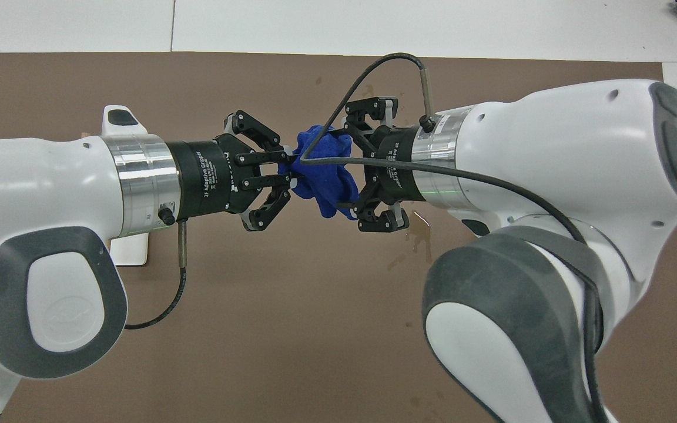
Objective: Wipe water with towel using both arms
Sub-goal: 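Grasp the blue cloth with the right gripper beside the left gripper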
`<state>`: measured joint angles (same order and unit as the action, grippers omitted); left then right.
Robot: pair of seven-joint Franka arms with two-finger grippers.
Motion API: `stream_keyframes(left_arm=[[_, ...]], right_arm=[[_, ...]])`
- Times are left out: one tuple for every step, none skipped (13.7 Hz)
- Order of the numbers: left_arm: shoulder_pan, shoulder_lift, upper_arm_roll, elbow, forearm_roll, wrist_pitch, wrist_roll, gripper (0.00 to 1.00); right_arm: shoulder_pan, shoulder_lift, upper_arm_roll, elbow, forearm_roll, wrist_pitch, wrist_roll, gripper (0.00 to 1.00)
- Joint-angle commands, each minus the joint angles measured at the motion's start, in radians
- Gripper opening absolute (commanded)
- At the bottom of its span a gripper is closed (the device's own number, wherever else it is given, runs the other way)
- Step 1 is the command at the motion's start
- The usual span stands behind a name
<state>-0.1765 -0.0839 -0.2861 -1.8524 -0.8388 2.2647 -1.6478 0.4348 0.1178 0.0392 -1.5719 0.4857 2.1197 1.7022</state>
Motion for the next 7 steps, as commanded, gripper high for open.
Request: stream_keyframes(left_arm=[[-0.011, -0.030, 0.013, -0.014, -0.022, -0.016, -0.017, 0.00], [-0.011, -0.033, 0.013, -0.014, -0.022, -0.017, -0.020, 0.00], [-0.012, -0.033, 0.013, -0.014, -0.022, -0.016, -0.020, 0.00], [-0.014, -0.033, 0.013, -0.014, -0.022, -0.016, -0.020, 0.00], [-0.014, -0.033, 0.013, -0.014, -0.022, -0.016, -0.020, 0.00], [-0.011, -0.033, 0.013, -0.013, -0.022, -0.016, -0.020, 0.00], [-0.008, -0.033, 0.013, -0.014, -0.022, -0.016, -0.020, 0.00]], right_arm=[[-0.002, 0.022, 0.005, 0.006, 0.019, 0.042, 0.002, 0.94], [0.014, 0.023, 0.005, 0.001, 0.016, 0.043, 0.002, 0.94], [0.028, 0.031, 0.005, -0.002, 0.016, 0.048, 0.002, 0.94], [0.030, 0.029, 0.005, -0.017, 0.016, 0.060, 0.005, 0.94], [0.032, 0.025, 0.005, -0.035, 0.016, 0.063, 0.008, 0.91], [0.039, 0.025, 0.005, -0.048, 0.016, 0.072, 0.008, 0.75], [0.050, 0.025, 0.005, -0.051, 0.020, 0.077, 0.007, 0.42]])
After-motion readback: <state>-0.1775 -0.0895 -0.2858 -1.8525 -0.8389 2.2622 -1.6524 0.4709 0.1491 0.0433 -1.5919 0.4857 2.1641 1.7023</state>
